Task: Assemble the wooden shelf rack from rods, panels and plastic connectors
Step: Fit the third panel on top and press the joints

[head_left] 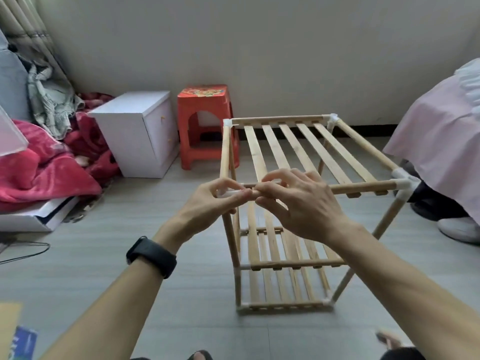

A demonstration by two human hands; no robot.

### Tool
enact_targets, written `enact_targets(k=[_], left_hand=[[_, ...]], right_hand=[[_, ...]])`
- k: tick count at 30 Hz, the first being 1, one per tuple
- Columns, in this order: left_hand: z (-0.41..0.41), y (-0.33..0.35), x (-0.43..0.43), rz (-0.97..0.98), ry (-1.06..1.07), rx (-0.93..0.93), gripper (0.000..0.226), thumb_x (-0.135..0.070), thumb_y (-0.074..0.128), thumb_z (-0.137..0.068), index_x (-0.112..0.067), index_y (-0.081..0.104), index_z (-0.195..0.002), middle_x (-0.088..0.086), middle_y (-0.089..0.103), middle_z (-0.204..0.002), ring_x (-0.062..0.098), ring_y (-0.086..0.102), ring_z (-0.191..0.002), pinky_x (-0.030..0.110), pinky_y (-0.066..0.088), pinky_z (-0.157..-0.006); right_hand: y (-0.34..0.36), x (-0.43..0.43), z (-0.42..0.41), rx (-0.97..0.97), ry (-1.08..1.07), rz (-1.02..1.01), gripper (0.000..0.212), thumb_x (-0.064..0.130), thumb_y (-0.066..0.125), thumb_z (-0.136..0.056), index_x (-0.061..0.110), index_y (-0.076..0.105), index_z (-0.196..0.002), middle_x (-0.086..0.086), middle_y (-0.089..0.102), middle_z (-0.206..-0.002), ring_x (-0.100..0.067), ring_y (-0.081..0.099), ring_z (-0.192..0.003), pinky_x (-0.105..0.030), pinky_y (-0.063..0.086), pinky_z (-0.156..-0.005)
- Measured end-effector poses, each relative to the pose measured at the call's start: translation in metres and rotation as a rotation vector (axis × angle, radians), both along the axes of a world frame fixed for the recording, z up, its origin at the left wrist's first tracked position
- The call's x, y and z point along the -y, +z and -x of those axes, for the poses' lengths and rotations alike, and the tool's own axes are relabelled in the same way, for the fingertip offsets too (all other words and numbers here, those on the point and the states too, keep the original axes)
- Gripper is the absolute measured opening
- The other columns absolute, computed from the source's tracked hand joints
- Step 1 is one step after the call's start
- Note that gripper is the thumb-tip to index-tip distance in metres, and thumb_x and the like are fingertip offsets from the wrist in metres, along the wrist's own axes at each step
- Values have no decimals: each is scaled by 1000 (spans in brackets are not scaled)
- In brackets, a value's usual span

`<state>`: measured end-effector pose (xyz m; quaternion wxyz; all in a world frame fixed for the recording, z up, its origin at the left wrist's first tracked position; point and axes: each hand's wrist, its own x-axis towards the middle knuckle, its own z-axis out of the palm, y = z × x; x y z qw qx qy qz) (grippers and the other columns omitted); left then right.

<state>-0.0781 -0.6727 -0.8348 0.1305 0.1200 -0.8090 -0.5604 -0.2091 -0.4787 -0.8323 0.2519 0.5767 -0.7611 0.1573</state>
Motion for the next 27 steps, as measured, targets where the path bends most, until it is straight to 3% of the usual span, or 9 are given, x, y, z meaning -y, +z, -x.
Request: enact_targets(k=[5, 12, 17, 22, 27], left_hand=[[6, 0, -8, 2, 87, -68, 51, -59, 84, -67, -18, 68, -93, -8, 74, -85, 9, 72, -77, 23, 58, -67], [2, -5, -16, 142, 109, -104, 37, -57, 71, -82, -24, 61, -96, 2, 68, -90, 20, 69, -81, 36, 59, -74], [-7, -9, -15, -1, 67, -91, 24, -35, 51, -105, -15, 59, -94, -3, 60, -79, 13, 65, -76, 26, 54, -76], [-5, -5, -18, -110, 71, -91, 30, -47, 54, -91, -18, 63, -93, 0, 59, -81, 17, 64, -77, 42, 52, -88], [-2, -8, -19, -156, 92, -103, 25, -44, 49, -94, -25, 66, -92, -4, 61, -79, 15, 62, -72, 38, 52, -82]], right_hand=[[-1, -3, 4, 41, -15, -19, 38, 53, 41, -104, 31, 65, -123, 0, 63, -122, -18, 62, -95, -39, 44, -75], [0, 4, 3, 87, -67, 13, 37, 54, 45, -103, 30, 68, -120, 3, 64, -122, -17, 61, -97, -40, 44, -79], [-1, 8, -2, 103, -66, 26, 39, 55, 43, -103, 31, 70, -118, 4, 64, -121, -16, 61, -97, -41, 44, -81], [-1, 5, -3, 137, -66, 37, 34, 53, 48, -102, 32, 71, -117, 5, 64, -121, -16, 61, -98, -40, 41, -83], [-6, 7, -8, 145, -95, 45, 33, 52, 48, -103, 32, 70, -118, 5, 63, -123, -16, 60, -101, -39, 38, -85]])
